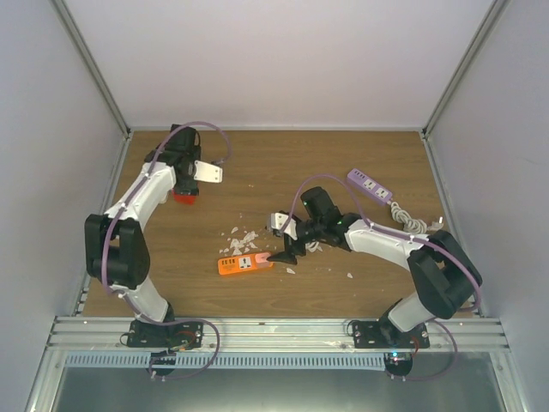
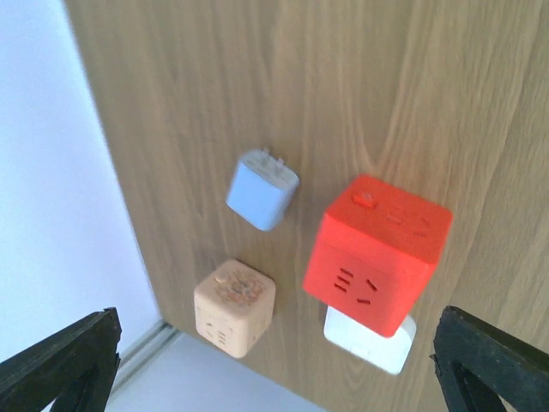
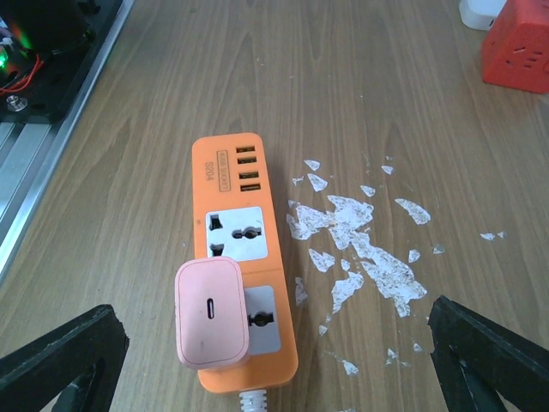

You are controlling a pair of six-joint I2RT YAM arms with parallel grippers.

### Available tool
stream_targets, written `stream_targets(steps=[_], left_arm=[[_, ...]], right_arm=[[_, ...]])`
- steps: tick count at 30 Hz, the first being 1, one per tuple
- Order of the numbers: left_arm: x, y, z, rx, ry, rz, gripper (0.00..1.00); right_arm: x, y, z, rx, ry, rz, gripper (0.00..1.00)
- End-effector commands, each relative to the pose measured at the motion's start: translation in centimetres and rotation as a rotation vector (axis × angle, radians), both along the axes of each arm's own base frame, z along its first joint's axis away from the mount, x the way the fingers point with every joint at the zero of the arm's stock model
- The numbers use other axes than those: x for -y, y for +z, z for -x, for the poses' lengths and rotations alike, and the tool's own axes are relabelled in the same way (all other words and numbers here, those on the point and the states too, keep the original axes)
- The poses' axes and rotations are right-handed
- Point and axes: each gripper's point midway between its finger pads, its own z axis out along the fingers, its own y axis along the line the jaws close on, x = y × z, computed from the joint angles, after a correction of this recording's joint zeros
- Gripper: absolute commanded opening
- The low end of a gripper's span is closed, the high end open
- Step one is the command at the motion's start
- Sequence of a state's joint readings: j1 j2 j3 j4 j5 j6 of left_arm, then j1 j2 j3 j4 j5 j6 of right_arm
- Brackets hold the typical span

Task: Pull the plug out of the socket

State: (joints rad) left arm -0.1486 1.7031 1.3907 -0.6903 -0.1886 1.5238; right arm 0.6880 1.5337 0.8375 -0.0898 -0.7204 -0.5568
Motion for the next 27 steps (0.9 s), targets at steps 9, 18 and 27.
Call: stream_targets(steps=[9, 18, 27], left_arm=[[9.2, 3.6, 9.3, -0.239, 0.030, 0.757, 0.97], [12.6, -0.1, 16.0, -0.538, 0.109, 1.020, 0.93], [15.0, -6.0, 20.1, -0.694, 0.197, 0.996, 0.90]], right_arm=[[0.6, -0.1, 0.9, 0.002, 0.060, -0.025, 0.91], [0.5, -1.2, 1.2, -0.011, 0.077, -0.008, 0.86], [0.0, -2.8, 1.6, -0.015, 0.093, 0.028, 0.75]])
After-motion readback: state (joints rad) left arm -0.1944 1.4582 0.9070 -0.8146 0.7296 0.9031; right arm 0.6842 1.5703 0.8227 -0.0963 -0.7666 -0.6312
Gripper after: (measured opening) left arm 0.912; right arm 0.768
